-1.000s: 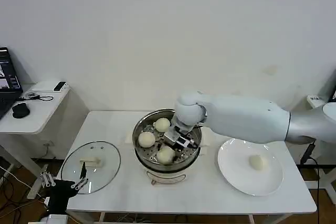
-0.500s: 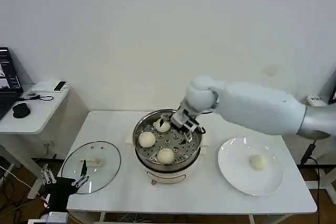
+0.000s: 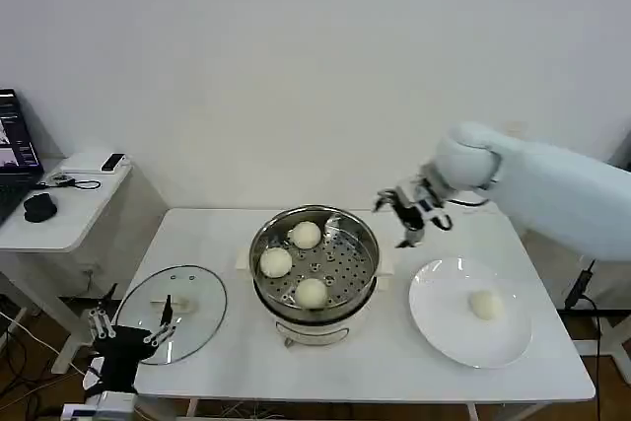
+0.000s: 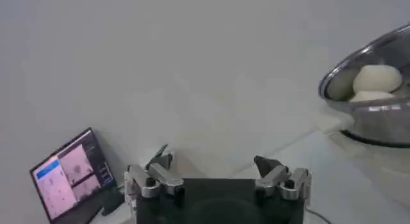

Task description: Take steamed baozi put them in steamer then cover it.

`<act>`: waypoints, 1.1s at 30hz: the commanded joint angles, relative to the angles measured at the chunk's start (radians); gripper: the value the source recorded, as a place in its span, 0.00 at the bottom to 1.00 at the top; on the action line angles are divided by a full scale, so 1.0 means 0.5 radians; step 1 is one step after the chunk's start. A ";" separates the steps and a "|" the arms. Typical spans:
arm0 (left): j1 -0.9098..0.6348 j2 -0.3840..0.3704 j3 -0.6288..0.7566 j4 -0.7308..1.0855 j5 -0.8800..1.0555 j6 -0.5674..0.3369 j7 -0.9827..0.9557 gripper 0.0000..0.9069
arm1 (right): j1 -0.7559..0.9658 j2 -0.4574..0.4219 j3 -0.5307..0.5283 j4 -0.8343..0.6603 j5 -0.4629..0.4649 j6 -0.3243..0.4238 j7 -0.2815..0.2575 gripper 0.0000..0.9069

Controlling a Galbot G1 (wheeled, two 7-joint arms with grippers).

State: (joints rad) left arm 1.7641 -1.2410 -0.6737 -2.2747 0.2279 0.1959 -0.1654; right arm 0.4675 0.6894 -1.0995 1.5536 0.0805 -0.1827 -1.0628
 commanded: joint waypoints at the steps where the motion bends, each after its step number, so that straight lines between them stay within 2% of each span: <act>1: -0.065 0.014 0.066 0.045 0.022 -0.007 -0.001 1.00 | -0.347 -0.652 0.195 0.127 -0.150 -0.097 -0.008 1.00; 4: -0.081 0.021 0.086 0.060 0.023 -0.006 0.001 1.00 | -0.520 -0.698 0.321 0.071 -0.238 -0.059 0.004 1.00; 7: -0.086 0.013 0.101 0.059 0.028 -0.005 0.001 1.00 | -0.809 -0.715 0.539 -0.015 -0.320 -0.036 0.010 1.00; 11: -0.073 0.009 0.106 0.061 0.035 -0.005 0.000 1.00 | -1.181 -0.702 0.843 -0.134 -0.366 -0.027 0.016 1.00; 14: -0.056 0.017 0.101 0.058 0.039 -0.004 0.002 1.00 | -1.317 -0.671 0.958 -0.216 -0.430 0.003 0.017 1.00; 33: -0.027 0.000 0.075 0.060 0.041 0.005 0.002 1.00 | -1.444 -0.342 1.030 -0.556 -0.587 -0.043 0.072 1.00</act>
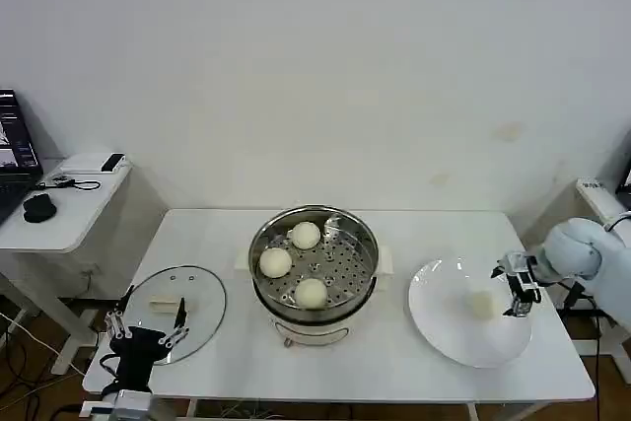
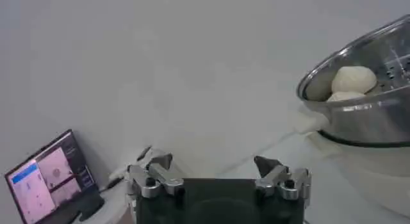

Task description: Take steamed baozi put them in steamer then cover it.

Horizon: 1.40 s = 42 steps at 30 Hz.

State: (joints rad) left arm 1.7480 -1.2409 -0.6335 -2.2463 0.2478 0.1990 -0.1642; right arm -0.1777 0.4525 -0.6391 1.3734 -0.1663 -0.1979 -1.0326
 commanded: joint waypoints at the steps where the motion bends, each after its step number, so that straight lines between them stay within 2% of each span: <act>1: 0.009 0.001 -0.007 0.002 0.000 -0.002 -0.001 1.00 | -0.151 0.148 0.104 -0.207 -0.100 -0.013 0.011 1.00; 9: 0.011 0.000 -0.019 -0.003 0.000 -0.001 -0.001 1.00 | -0.141 0.225 0.086 -0.256 -0.108 -0.030 0.009 0.98; 11: 0.012 0.000 -0.019 -0.004 0.000 -0.001 -0.001 1.00 | -0.142 0.227 0.078 -0.255 -0.109 -0.037 0.007 0.90; 16: 0.011 -0.006 -0.015 -0.005 0.000 -0.003 -0.001 1.00 | -0.148 0.242 0.077 -0.274 -0.118 -0.040 0.012 0.86; 21: 0.012 -0.008 -0.016 -0.005 0.000 -0.003 -0.003 1.00 | -0.148 0.271 0.087 -0.278 -0.112 -0.048 0.017 0.74; 30: 0.023 -0.010 -0.025 -0.015 -0.001 -0.007 -0.006 1.00 | -0.088 0.242 0.065 -0.232 -0.082 -0.071 -0.005 0.68; 36: 0.020 -0.013 -0.024 -0.018 -0.001 -0.010 -0.008 1.00 | 0.108 0.165 -0.065 -0.147 -0.005 -0.097 -0.035 0.67; 38: 0.013 -0.011 -0.023 -0.017 -0.002 -0.010 -0.007 1.00 | 0.275 0.134 -0.196 -0.087 0.059 -0.118 -0.038 0.67; 42: -0.006 -0.013 -0.014 -0.008 -0.002 -0.010 -0.007 1.00 | 0.501 0.132 -0.258 -0.011 0.162 -0.164 -0.033 0.67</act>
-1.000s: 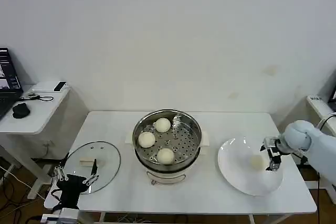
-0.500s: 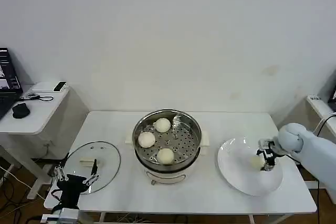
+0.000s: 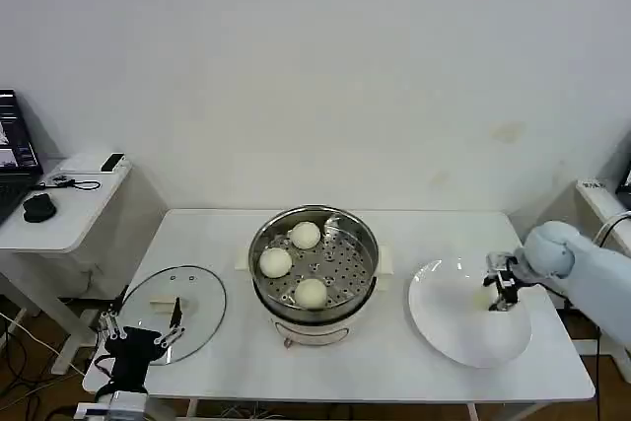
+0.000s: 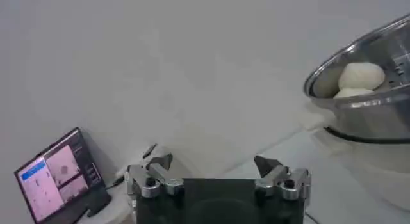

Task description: Take steamed baozi put them in steamer then cover it.

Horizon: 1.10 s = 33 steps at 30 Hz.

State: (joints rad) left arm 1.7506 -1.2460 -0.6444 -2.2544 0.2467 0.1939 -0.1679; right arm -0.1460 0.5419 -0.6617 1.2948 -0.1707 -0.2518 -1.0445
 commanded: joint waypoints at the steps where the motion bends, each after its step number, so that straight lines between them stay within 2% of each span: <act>1: -0.019 -0.005 0.015 0.012 0.002 0.000 -0.001 1.00 | 0.480 -0.039 -0.222 0.174 0.203 -0.076 -0.012 0.67; 7: -0.030 0.010 0.026 0.007 0.005 0.002 0.001 1.00 | 0.959 0.054 -0.490 0.343 0.483 -0.237 0.043 0.67; 10: -0.031 0.014 0.021 0.009 0.003 0.003 0.002 1.00 | 1.216 0.178 -0.722 0.384 0.591 -0.338 0.096 0.68; 13: -0.031 0.013 0.017 0.010 0.004 0.002 0.001 1.00 | 1.424 0.317 -0.861 0.405 0.725 -0.440 0.141 0.68; 15: -0.032 0.013 0.012 0.007 0.003 0.002 0.001 1.00 | 1.515 0.430 -0.929 0.417 0.864 -0.526 0.210 0.68; 21: -0.037 -0.002 0.001 0.001 0.004 0.005 0.001 1.00 | 1.606 0.674 -1.073 0.467 1.207 -0.708 0.368 0.68; 24: -0.038 -0.019 -0.003 -0.002 0.007 0.006 0.002 1.00 | 1.564 0.765 -1.091 0.498 1.353 -0.805 0.492 0.68; 29: -0.035 -0.033 -0.014 -0.002 0.008 0.006 0.003 1.00 | 1.427 0.890 -1.103 0.516 1.408 -0.898 0.590 0.68; 33: -0.037 -0.042 -0.019 -0.004 0.008 0.006 0.003 1.00 | 1.354 0.909 -1.138 0.519 1.467 -0.944 0.642 0.68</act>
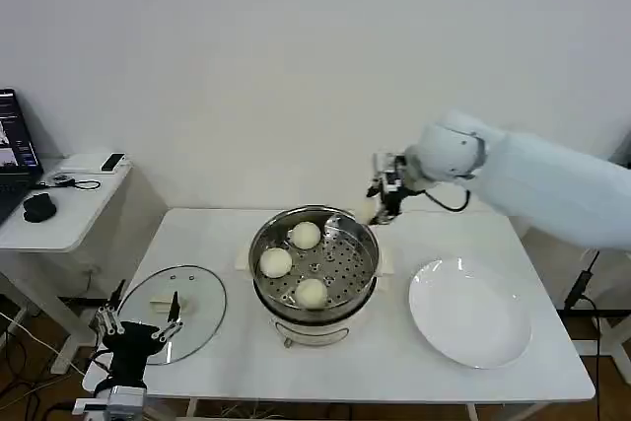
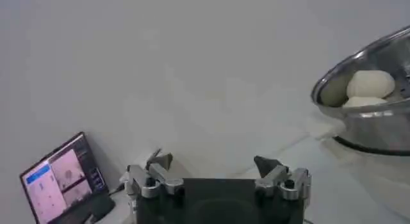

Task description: Take steamed baozi put them in steamer then cover it.

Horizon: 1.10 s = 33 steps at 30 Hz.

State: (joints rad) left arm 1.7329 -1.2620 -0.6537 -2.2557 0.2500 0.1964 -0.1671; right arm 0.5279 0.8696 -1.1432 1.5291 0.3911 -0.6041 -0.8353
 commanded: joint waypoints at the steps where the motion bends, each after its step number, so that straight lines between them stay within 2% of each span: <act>1: -0.003 -0.012 0.000 -0.001 0.002 0.001 0.002 1.00 | -0.009 0.253 -0.179 0.050 0.350 -0.243 0.229 0.68; 9: -0.016 -0.001 0.002 0.020 0.006 0.001 0.006 1.00 | -0.178 0.272 -0.173 -0.043 0.254 -0.244 0.248 0.69; 25: -0.018 0.002 0.000 0.028 0.004 -0.003 0.005 1.00 | -0.256 0.279 -0.160 -0.116 0.116 -0.226 0.237 0.69; 26: -0.017 0.002 0.000 0.028 0.004 -0.003 0.005 1.00 | -0.258 0.274 -0.158 -0.120 0.118 -0.225 0.243 0.80; 27: -0.016 0.002 -0.001 0.029 0.005 -0.003 0.004 1.00 | -0.262 0.269 -0.153 -0.122 0.110 -0.219 0.251 1.00; 33: -0.011 -0.003 0.001 0.039 0.006 -0.008 0.001 1.00 | -0.287 0.196 -0.057 -0.040 0.169 -0.198 0.354 1.00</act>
State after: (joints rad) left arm 1.7256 -1.2632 -0.6548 -2.2377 0.2524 0.1928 -0.1656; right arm 0.3991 0.9875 -1.2063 1.4823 0.4656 -0.7068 -0.7044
